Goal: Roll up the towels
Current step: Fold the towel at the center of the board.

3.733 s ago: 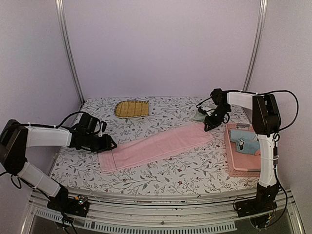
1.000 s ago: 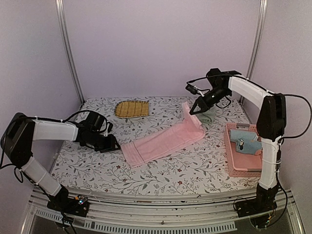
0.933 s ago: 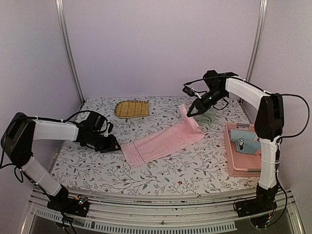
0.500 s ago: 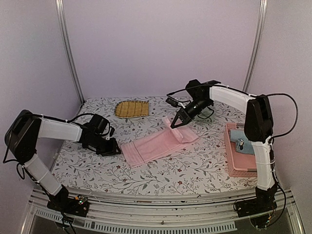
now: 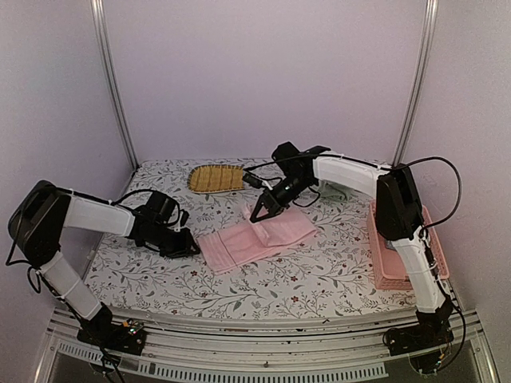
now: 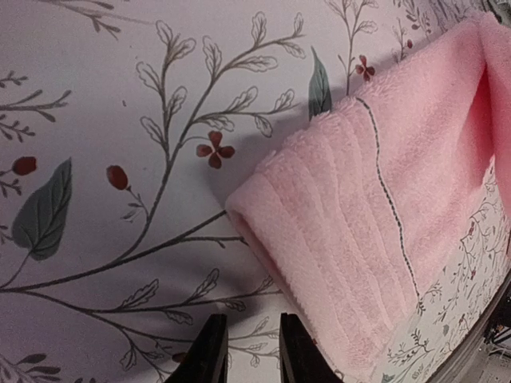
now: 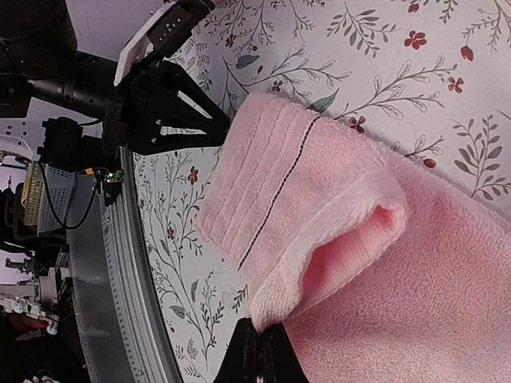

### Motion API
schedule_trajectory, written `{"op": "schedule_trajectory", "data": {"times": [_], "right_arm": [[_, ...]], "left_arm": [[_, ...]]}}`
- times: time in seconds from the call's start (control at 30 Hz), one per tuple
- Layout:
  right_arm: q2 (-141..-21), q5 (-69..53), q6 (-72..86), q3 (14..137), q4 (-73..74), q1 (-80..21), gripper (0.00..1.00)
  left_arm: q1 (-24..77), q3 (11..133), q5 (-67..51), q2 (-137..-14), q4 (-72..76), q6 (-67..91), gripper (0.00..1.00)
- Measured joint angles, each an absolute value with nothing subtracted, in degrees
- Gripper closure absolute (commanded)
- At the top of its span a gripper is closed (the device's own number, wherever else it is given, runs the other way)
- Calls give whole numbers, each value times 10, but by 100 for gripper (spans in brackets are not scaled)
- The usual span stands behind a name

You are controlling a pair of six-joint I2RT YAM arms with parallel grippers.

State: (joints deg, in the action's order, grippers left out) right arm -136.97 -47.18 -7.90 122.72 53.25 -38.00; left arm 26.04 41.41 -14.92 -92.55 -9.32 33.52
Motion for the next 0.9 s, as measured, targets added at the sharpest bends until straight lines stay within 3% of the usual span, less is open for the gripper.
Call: {"op": "schedule_trajectory", "data": {"times": [0.9], "right_arm": [[-1465,-484,44,1299,438,-472,98]], "left_arm": [[262,384,-172,-924,-33,352,80]]}}
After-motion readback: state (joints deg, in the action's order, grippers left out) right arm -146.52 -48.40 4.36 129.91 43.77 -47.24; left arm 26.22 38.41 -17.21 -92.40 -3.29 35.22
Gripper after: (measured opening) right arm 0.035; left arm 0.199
